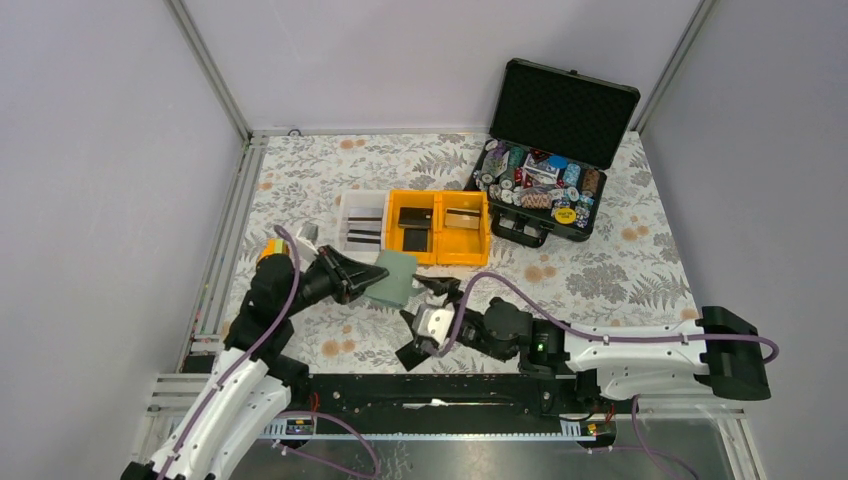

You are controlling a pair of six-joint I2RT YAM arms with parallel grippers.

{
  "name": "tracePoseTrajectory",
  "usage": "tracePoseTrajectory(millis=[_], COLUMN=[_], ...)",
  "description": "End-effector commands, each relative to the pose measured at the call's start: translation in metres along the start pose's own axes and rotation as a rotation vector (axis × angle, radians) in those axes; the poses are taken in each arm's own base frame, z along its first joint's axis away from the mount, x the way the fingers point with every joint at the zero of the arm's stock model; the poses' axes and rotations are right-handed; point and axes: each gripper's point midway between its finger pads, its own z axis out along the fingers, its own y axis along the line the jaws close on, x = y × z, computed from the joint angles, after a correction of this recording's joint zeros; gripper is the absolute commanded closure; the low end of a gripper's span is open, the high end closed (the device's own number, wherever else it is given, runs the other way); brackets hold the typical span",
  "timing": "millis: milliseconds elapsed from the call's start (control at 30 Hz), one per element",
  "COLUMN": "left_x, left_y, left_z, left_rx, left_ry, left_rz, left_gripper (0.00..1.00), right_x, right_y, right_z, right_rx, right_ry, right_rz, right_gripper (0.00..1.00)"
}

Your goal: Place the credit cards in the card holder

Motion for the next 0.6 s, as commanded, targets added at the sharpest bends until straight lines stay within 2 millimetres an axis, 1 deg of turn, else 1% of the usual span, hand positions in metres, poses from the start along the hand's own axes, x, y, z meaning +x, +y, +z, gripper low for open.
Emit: tracePoseTrajectory(millis=[0,67,100,133,233,333,433,500,567], left_x=[-0.041,-0.054,-0.059,-0.062,-0.064,-0.061,-0.057,-0.056,-0.054], left_y=[-0.036,-0.039,-0.038,-0.036,-0.031,-0.029,-0.030,-0.032,-0.032], left_z=[-0.018,-0.030,-0.036,-0.040,-0.050,-0.052,-0.051,-0.052,-0.051], left_rx=[0.112,0.112,0.106,0.100,0.108,0.143,0.172,0.175,0.177], left_ry=[-0.303,-0.417,-0.467,-0.502,-0.558,-0.574,-0.561,-0.560,-0.548], left_rz=[0.371,0.509,0.569,0.627,0.752,0.813,0.827,0.842,0.851], left_gripper=[1.00,1.00,1.00,1.00,1.00,1.00,1.00,1.00,1.00], right_x=[0.000,0.017,0.030,0.031,0.025,0.019,0.012,0.009,0.013], right_y=[-0.053,-0.057,-0.062,-0.065,-0.076,-0.080,-0.075,-0.070,-0.064], right_z=[-0.022,-0.026,-0.028,-0.029,-0.032,-0.027,-0.018,-0.012,-0.005], right_rx=[0.307,0.334,0.348,0.350,0.347,0.345,0.288,0.236,0.191], right_ry=[0.032,0.098,0.133,0.121,0.038,-0.012,-0.040,-0.049,-0.019], right_rz=[0.420,0.573,0.654,0.764,1.009,1.207,1.359,1.438,1.509], right_gripper=[0.22,0.21,0.17,0.15,0.15,0.17,0.19,0.25,0.30])
